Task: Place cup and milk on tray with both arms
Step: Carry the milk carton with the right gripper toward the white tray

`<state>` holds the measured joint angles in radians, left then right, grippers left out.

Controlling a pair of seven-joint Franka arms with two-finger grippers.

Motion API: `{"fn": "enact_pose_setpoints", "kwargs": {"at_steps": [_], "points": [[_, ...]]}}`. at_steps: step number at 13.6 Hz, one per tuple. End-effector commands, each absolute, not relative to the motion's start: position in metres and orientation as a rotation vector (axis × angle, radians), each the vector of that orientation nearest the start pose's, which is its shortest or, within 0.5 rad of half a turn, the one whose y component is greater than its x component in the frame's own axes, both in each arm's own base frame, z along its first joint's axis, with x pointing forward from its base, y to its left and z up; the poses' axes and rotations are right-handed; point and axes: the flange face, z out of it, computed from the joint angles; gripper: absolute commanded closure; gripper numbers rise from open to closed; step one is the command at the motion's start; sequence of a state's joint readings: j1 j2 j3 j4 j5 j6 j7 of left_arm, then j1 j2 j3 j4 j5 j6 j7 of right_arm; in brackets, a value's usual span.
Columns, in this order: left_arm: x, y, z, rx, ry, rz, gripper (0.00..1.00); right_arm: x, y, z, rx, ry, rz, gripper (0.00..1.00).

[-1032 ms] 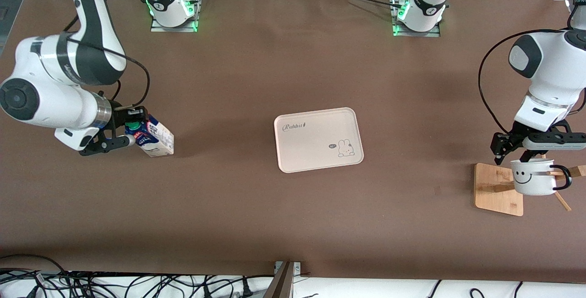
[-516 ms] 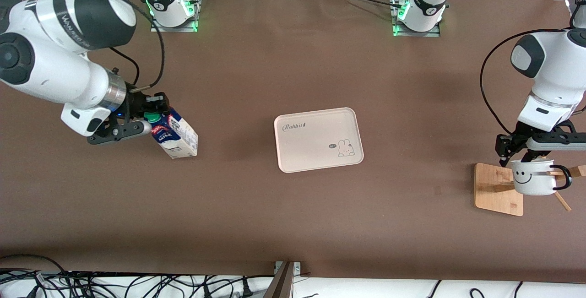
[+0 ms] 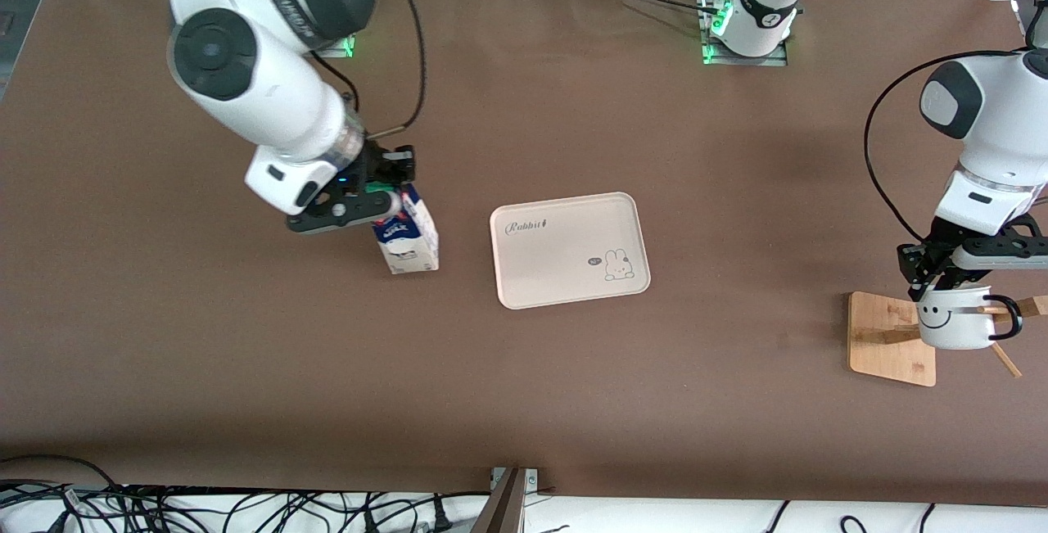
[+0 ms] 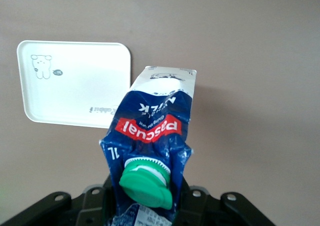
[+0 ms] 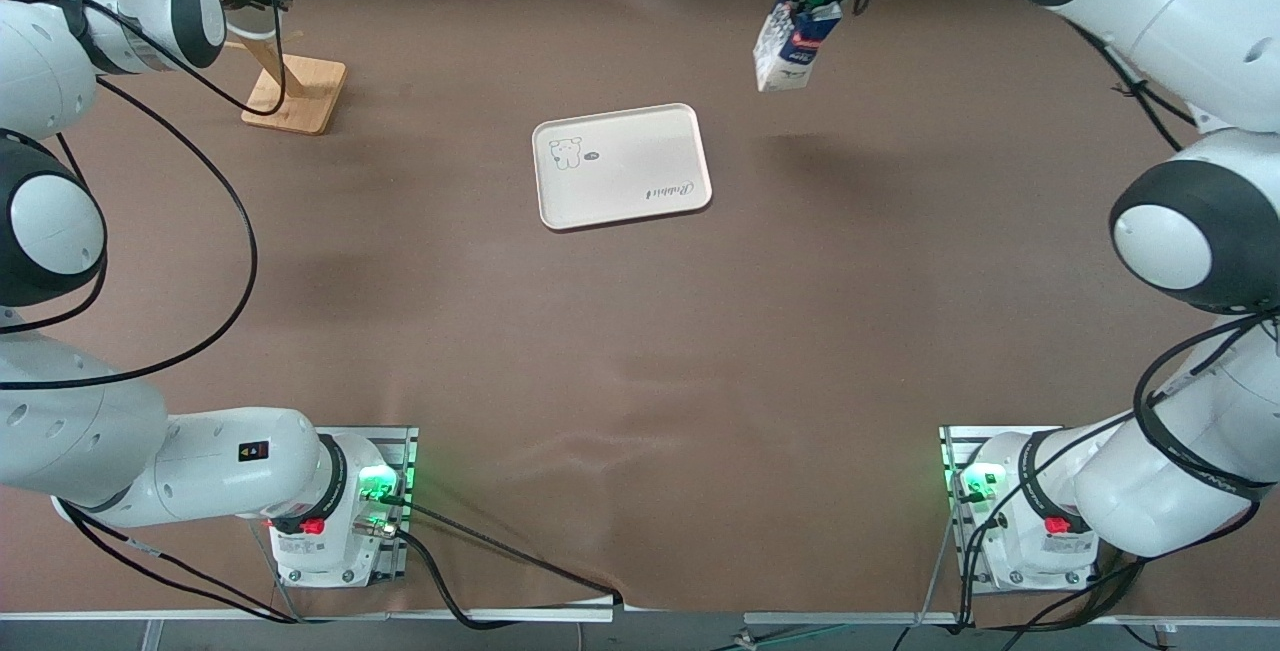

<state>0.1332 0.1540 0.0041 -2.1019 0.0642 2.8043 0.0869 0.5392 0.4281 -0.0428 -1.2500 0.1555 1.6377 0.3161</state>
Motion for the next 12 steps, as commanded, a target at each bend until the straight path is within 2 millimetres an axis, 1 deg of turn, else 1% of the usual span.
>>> {"fn": "enact_pose_setpoints", "kwargs": {"at_steps": [1, 2, 3, 4, 6, 7, 8, 10, 11, 12], "points": [[0.61, 0.085, 0.411, -2.912, 0.026, -0.824, 0.77, 0.587, 0.381, 0.502, -3.031, -0.197, 0.157, 0.55], [0.61, 0.085, 0.411, -2.913, 0.021, -0.825, 0.8, 0.584, 0.394, 0.487, -3.044, -0.167, 0.18, 0.55], [0.61, 0.085, 0.412, -2.912, 0.021, -0.827, 0.84, 0.581, 0.407, 0.477, -3.049, -0.13, 0.182, 0.55], [0.61, 0.085, 0.412, -2.913, 0.02, -0.827, 0.87, 0.578, 0.417, 0.477, -3.043, -0.11, 0.155, 0.55], [0.61, 0.085, 0.412, -2.916, 0.011, -0.829, 0.92, 0.577, 0.428, 0.468, -3.041, -0.104, 0.168, 0.55], [0.61, 0.085, 0.413, -2.918, 0.005, -0.83, 0.97, 0.574, 0.432, 0.465, -3.03, -0.107, 0.188, 0.55], [0.611, 0.084, 0.414, -2.917, 0.002, -0.835, 0.99, 0.569, 0.441, 0.457, -3.012, -0.111, 0.235, 0.55], [0.611, 0.081, 0.417, -2.918, 0.002, -0.843, 1.0, 0.56, 0.455, 0.444, -2.937, -0.078, 0.352, 0.55], [0.611, 0.08, 0.418, -2.917, 0.005, -0.846, 1.0, 0.554, 0.465, 0.436, -2.926, -0.084, 0.382, 0.55], [0.611, 0.076, 0.419, -2.918, 0.014, -0.849, 1.0, 0.552, 0.47, 0.424, -2.935, -0.095, 0.402, 0.55]]}}
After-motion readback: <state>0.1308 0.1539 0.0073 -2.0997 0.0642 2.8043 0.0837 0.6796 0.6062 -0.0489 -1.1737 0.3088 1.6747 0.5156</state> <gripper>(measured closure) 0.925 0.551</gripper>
